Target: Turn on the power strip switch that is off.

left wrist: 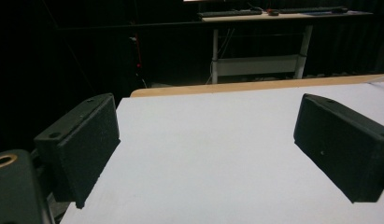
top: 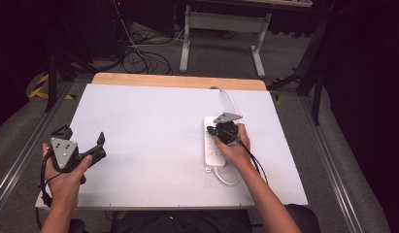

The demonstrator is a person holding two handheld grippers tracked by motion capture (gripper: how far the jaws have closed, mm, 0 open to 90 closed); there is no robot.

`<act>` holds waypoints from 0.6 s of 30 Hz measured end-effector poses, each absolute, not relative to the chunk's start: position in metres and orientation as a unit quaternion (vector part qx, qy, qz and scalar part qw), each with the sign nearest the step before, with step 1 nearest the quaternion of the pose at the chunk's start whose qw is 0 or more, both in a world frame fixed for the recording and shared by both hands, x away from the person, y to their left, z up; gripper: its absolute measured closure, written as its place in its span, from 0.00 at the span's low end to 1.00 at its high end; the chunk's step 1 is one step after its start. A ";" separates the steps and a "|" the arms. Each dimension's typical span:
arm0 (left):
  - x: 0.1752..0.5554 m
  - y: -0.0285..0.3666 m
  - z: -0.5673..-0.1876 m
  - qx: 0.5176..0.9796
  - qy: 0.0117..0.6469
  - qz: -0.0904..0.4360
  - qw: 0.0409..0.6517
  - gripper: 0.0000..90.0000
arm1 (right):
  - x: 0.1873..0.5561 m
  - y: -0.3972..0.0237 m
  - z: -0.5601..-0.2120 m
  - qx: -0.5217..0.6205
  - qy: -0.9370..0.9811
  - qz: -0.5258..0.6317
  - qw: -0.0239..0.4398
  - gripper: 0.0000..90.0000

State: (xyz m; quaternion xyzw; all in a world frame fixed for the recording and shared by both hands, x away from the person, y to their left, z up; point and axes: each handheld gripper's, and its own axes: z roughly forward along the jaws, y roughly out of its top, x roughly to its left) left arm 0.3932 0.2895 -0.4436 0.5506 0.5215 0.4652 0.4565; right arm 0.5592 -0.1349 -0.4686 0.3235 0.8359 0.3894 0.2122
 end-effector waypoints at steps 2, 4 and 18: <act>0.393 0.290 -0.444 0.550 0.522 0.466 0.456 0.08 | 0.559 -0.135 -0.469 0.325 0.835 0.390 0.210 1.00; 0.393 0.290 -0.444 0.550 0.523 0.465 0.456 0.09 | 0.560 -0.135 -0.469 0.327 0.835 0.391 0.208 1.00; 0.395 0.289 -0.444 0.553 0.522 0.464 0.454 0.09 | 0.559 -0.136 -0.469 0.334 0.830 0.396 0.208 1.00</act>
